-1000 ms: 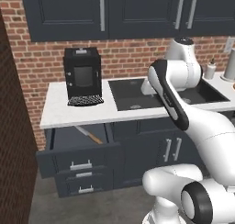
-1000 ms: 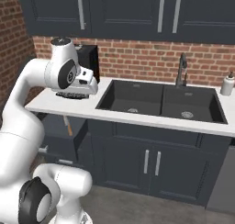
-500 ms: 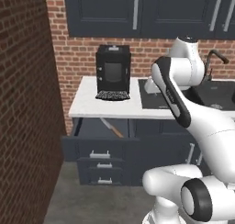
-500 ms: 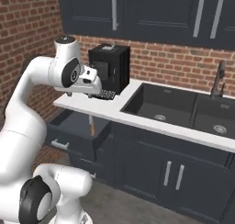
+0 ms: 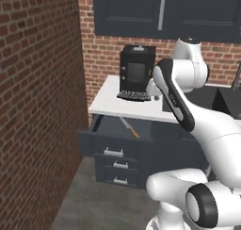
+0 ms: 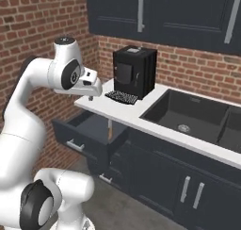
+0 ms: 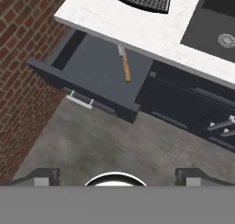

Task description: Pick up the knife from the drawer and place it on the cutting board. Then place the meat from the plate to the cutting board.

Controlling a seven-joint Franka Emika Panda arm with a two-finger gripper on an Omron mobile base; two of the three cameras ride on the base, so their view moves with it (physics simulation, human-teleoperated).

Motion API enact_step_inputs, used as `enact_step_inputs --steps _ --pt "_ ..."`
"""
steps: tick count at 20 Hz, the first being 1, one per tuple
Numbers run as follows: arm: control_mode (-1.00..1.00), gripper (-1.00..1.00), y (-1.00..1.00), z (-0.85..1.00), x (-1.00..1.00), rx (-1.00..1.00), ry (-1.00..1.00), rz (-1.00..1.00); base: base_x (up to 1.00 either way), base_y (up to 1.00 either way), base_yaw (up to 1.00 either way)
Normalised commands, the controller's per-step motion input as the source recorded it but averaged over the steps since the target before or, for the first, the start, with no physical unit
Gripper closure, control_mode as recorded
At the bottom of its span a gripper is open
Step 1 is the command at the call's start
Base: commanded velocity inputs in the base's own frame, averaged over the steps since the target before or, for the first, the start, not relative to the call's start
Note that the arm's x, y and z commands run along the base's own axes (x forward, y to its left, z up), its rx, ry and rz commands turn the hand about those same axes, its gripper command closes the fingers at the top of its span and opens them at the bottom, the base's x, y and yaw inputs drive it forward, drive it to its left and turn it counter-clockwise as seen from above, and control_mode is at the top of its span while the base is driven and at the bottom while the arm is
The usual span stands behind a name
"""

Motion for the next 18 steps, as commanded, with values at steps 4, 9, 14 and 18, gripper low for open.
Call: enact_step_inputs --steps 4,9,14,18 --pt "1.0 -1.0 0.0 0.0 0.0 0.0 0.0 0.0 0.0 -0.47 0.28" --pt "1.0 -1.0 0.0 0.0 0.0 0.0 0.0 0.0 0.0 -0.48 0.31" --pt "1.0 -1.0 0.0 0.0 0.0 0.0 0.0 0.0 0.05 -0.56 0.3" --pt "1.0 -1.0 0.0 0.0 0.0 0.0 0.0 0.0 0.3 -0.6 0.22"
